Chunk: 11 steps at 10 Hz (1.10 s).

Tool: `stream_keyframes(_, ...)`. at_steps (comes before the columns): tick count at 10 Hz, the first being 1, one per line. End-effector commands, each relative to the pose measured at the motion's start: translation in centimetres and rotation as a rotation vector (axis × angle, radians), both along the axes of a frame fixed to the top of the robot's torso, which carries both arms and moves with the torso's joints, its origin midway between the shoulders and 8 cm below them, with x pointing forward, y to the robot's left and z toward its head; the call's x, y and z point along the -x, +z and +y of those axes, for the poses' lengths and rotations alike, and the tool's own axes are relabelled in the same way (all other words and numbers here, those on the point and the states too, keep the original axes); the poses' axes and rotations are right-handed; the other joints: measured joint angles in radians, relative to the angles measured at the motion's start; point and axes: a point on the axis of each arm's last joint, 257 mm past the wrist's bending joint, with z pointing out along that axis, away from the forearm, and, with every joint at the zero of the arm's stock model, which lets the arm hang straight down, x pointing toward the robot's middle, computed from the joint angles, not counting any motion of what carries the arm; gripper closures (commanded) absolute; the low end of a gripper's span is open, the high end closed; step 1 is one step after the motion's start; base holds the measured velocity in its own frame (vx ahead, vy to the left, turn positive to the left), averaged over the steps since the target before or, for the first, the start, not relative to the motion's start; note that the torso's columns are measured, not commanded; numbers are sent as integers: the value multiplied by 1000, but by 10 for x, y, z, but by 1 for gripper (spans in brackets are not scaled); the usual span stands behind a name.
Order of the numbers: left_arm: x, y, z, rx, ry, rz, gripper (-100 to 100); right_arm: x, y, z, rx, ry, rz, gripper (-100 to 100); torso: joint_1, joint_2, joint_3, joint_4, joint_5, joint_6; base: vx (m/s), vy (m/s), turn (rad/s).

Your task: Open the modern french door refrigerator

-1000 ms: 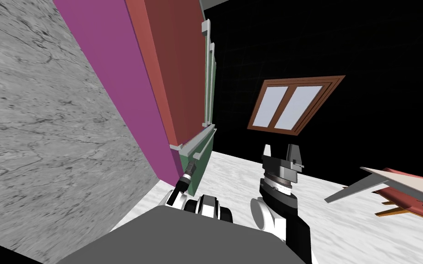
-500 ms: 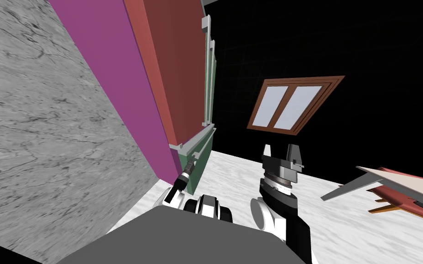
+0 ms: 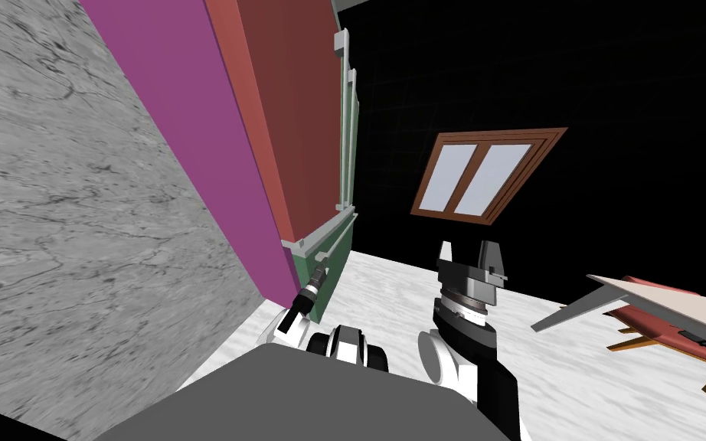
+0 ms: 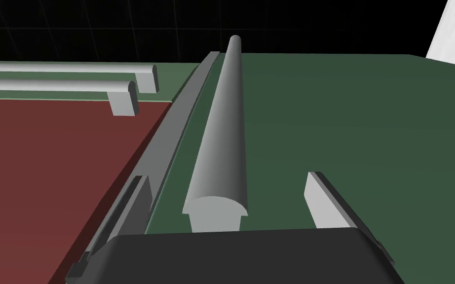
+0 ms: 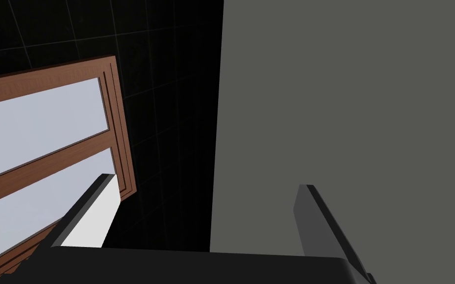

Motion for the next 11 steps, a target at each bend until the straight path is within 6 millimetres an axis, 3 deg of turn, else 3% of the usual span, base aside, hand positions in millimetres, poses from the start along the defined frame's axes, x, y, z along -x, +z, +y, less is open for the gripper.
stream_keyframes(1,-5,2,-3,-15,-2,18,-100,0,0,0,0,0,0,0,0,0,0,0,0,0,-19,-16,-14)
stream_keyframes(6,-8,6,-4,-24,-1,28,-100,0,0,0,0,0,0,0,0,-5,-3,-1,0,0,17,-9,-12)
stream_keyframes(7,-8,7,-4,-24,-1,29,100,0,0,0,0,0,0,0,0,-2,-2,-1,0,0,7,-1,1)
stream_keyframes(11,-9,13,-10,-24,-3,24,100,0,0,0,0,0,0,0,-4,1,1,1,-1,0,-25,-152,5)
